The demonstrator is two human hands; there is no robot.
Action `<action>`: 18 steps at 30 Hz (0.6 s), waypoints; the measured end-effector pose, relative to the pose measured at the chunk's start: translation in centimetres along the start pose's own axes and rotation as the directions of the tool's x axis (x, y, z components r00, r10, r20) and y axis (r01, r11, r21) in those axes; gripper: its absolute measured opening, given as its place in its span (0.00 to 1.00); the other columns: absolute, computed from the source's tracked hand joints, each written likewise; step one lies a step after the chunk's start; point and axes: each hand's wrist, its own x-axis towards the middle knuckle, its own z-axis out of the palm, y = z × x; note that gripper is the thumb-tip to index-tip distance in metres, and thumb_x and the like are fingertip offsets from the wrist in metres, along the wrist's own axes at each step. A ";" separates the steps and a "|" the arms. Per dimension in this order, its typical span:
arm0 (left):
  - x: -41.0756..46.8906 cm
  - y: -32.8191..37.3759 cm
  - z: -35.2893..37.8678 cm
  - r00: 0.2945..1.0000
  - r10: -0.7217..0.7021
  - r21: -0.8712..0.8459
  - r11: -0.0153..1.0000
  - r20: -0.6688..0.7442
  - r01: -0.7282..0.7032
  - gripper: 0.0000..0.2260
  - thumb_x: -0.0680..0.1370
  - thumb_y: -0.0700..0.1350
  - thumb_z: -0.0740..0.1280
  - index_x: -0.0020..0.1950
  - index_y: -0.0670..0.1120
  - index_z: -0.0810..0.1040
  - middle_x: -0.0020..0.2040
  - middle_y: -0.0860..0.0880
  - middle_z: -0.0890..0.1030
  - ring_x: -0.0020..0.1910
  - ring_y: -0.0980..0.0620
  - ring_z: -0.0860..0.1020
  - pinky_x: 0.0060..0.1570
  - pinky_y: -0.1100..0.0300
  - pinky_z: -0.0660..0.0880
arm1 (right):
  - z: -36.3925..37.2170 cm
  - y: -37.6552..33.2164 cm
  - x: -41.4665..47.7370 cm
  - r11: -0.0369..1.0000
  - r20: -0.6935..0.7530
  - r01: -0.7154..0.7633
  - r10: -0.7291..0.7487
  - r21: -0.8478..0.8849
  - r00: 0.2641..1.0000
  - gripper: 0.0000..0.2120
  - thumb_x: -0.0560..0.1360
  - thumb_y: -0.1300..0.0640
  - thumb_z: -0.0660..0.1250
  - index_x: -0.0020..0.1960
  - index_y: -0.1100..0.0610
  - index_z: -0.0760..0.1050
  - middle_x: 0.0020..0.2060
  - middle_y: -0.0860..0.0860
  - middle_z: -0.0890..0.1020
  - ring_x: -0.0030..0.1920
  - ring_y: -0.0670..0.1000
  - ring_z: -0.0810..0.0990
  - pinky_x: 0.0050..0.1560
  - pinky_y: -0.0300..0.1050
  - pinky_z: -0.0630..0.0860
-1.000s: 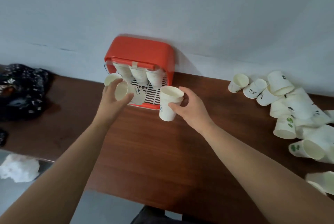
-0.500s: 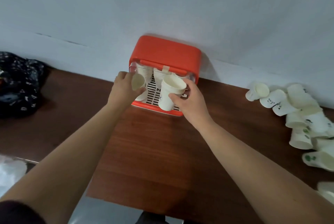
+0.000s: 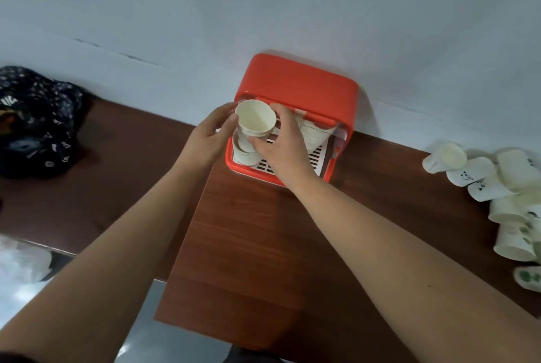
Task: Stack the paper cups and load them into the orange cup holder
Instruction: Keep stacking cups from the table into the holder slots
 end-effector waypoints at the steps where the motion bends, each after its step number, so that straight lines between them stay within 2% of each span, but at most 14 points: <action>1: 0.3 -0.5 -0.2 0.999 0.025 0.045 0.999 0.023 -0.026 0.15 0.84 0.55 0.61 0.69 0.56 0.76 0.62 0.60 0.81 0.60 0.63 0.79 0.57 0.65 0.76 | 0.4 0.2 0.1 1.000 0.009 -0.012 0.013 -0.021 1.000 0.30 0.71 0.55 0.78 0.69 0.54 0.69 0.63 0.48 0.76 0.65 0.50 0.74 0.66 0.49 0.75; 4: 0.9 -2.4 -0.7 0.998 0.032 0.169 0.985 0.062 -0.042 0.17 0.83 0.54 0.62 0.72 0.54 0.75 0.65 0.58 0.79 0.61 0.63 0.78 0.58 0.67 0.75 | 1.2 1.0 0.1 0.993 0.086 -0.039 0.049 -0.111 0.995 0.33 0.73 0.55 0.77 0.73 0.54 0.66 0.69 0.50 0.73 0.70 0.49 0.70 0.66 0.37 0.66; 7: 1.1 -3.8 -0.5 0.998 0.018 0.241 0.970 0.054 -0.031 0.17 0.83 0.51 0.63 0.72 0.52 0.74 0.67 0.54 0.79 0.63 0.59 0.78 0.64 0.59 0.75 | 1.6 1.8 0.0 0.987 0.145 -0.078 0.098 -0.140 0.985 0.34 0.74 0.52 0.76 0.74 0.54 0.65 0.70 0.49 0.72 0.70 0.48 0.69 0.63 0.34 0.63; 9: 1.0 -4.3 -0.4 0.998 0.010 0.225 0.974 0.063 -0.024 0.17 0.84 0.49 0.63 0.73 0.52 0.74 0.65 0.54 0.80 0.62 0.60 0.78 0.63 0.62 0.75 | 1.8 2.3 0.1 0.988 0.153 -0.104 0.122 -0.116 0.981 0.32 0.74 0.51 0.75 0.74 0.53 0.66 0.70 0.49 0.73 0.70 0.48 0.70 0.66 0.38 0.68; 12: 1.1 -4.8 -0.1 0.998 -0.001 0.232 0.973 0.060 -0.013 0.18 0.84 0.47 0.62 0.74 0.53 0.73 0.65 0.55 0.80 0.61 0.61 0.78 0.54 0.76 0.72 | 2.1 3.0 0.4 0.988 0.158 -0.126 0.140 -0.094 0.978 0.30 0.74 0.52 0.76 0.72 0.53 0.67 0.68 0.48 0.75 0.68 0.49 0.73 0.68 0.48 0.74; 18: 1.6 -5.1 0.6 1.000 -0.015 0.273 0.962 0.011 0.012 0.18 0.84 0.44 0.61 0.74 0.53 0.73 0.65 0.53 0.80 0.63 0.57 0.77 0.59 0.67 0.71 | 2.5 4.0 1.1 0.983 0.159 -0.164 0.175 -0.083 0.972 0.32 0.74 0.52 0.75 0.75 0.53 0.67 0.69 0.50 0.76 0.67 0.51 0.74 0.68 0.52 0.74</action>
